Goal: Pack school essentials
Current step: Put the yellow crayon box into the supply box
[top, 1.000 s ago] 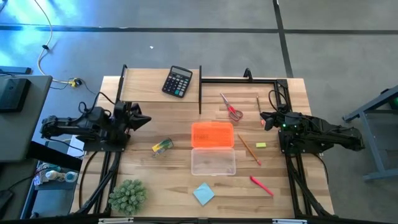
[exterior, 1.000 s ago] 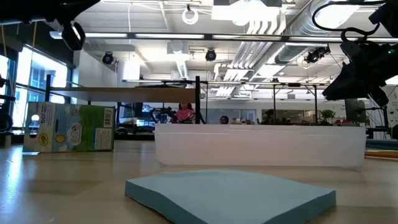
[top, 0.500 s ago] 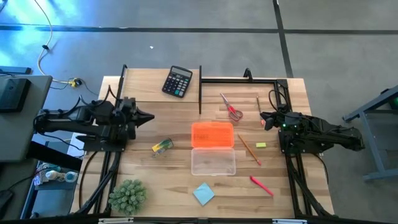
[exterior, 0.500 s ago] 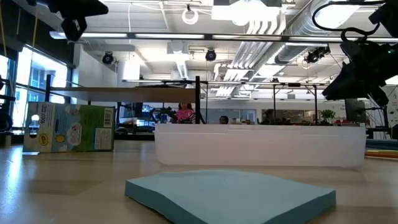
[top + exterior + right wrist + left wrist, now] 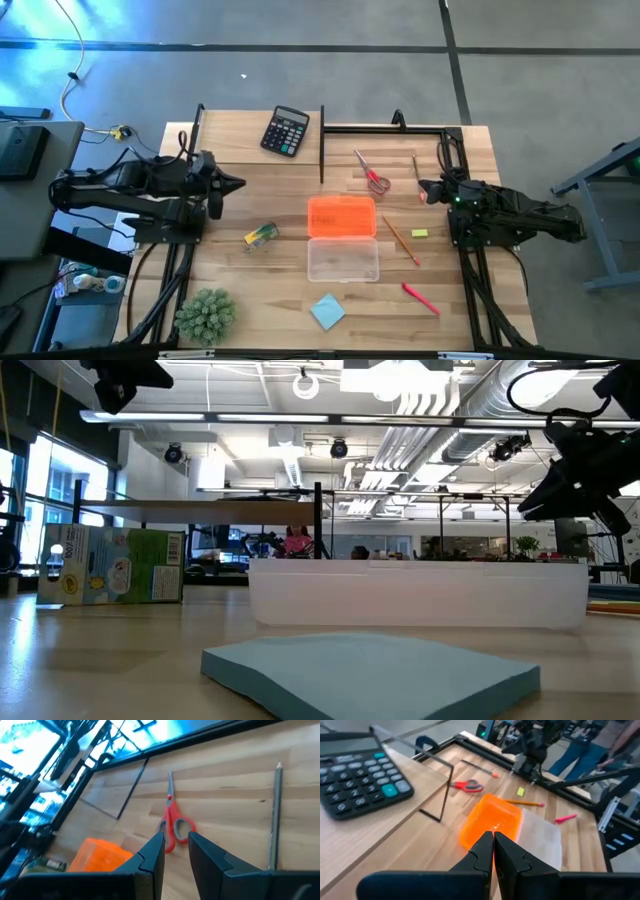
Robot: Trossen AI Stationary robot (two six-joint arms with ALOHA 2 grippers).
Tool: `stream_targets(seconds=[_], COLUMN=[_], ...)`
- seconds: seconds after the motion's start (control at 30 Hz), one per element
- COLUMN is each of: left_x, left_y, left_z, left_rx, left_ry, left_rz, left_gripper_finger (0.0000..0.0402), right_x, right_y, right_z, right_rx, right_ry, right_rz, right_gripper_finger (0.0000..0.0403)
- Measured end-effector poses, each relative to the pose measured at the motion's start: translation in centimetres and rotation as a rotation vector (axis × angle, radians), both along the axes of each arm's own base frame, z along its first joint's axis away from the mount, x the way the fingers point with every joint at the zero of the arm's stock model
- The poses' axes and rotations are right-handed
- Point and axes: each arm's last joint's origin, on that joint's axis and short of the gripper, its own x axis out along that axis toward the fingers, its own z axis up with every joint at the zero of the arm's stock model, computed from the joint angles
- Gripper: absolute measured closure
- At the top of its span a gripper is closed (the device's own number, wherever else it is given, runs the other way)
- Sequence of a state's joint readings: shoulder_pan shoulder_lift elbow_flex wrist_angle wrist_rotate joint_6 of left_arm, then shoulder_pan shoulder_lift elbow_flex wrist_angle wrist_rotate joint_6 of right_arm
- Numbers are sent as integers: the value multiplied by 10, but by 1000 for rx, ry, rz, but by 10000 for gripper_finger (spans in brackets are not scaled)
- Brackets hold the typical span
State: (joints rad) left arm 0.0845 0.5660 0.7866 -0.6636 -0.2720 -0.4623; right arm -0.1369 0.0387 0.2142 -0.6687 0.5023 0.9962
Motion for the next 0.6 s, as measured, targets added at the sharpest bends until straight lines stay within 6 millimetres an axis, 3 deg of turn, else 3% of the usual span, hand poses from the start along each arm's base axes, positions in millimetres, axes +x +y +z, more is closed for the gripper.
stream_targets(seconds=[0.17, 0.37, 0.6], left_x=[-3, -5, -4], left_y=[0, 0, 0], left_z=[-5, -10, -10], left_rx=[-30, -37, -60], left_ry=[79, 131, 129], left_rz=[23, 37, 29], left_gripper_finger=[397, 397, 397], right_x=[5, 12, 9], right_y=[0, 4, 6], right_z=[9, 38, 77], right_rx=[-45, -128, -74], right_ry=[-73, -293, -198], right_rz=[47, 235, 295], right_gripper_finger=[324, 324, 324])
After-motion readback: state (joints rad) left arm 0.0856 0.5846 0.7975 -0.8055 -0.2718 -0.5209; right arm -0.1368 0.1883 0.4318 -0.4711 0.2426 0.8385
